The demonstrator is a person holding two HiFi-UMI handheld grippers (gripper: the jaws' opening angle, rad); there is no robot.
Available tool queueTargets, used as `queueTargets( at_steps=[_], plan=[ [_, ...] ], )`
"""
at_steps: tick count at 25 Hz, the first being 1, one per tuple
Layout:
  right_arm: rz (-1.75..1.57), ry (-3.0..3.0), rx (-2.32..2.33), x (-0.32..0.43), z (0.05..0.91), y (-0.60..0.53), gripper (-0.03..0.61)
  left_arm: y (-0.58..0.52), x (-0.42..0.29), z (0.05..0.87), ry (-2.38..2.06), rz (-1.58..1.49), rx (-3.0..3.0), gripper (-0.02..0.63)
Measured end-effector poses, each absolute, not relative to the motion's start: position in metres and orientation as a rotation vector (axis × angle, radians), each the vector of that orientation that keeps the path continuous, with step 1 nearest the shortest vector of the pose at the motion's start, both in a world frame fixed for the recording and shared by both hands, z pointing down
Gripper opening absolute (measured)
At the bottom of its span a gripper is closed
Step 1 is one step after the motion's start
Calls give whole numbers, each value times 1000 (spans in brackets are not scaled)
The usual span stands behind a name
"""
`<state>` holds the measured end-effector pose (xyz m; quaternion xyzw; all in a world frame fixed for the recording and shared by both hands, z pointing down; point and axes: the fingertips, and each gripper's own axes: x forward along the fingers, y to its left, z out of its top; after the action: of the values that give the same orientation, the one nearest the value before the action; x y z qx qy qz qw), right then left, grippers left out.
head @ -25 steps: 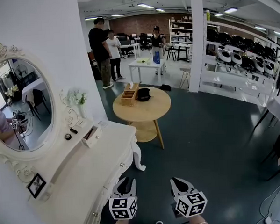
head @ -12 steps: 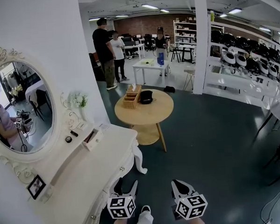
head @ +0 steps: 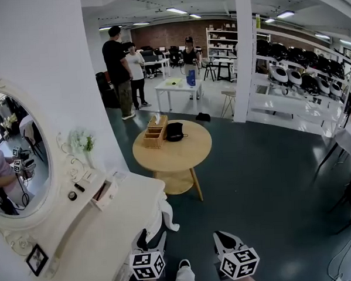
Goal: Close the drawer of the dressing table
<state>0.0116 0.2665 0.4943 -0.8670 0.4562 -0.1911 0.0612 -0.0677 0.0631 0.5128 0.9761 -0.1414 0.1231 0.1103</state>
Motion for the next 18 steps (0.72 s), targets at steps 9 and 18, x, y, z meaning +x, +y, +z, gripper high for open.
queueTargets(
  at_steps=[9, 18],
  plan=[
    [-591, 1418, -2620, 90, 490, 171, 2, -36, 5, 516, -491, 347, 2831, 308],
    [-598, 1515, -2585, 132, 484, 80, 2, -112, 39, 516, -556, 343, 2817, 321]
  ],
)
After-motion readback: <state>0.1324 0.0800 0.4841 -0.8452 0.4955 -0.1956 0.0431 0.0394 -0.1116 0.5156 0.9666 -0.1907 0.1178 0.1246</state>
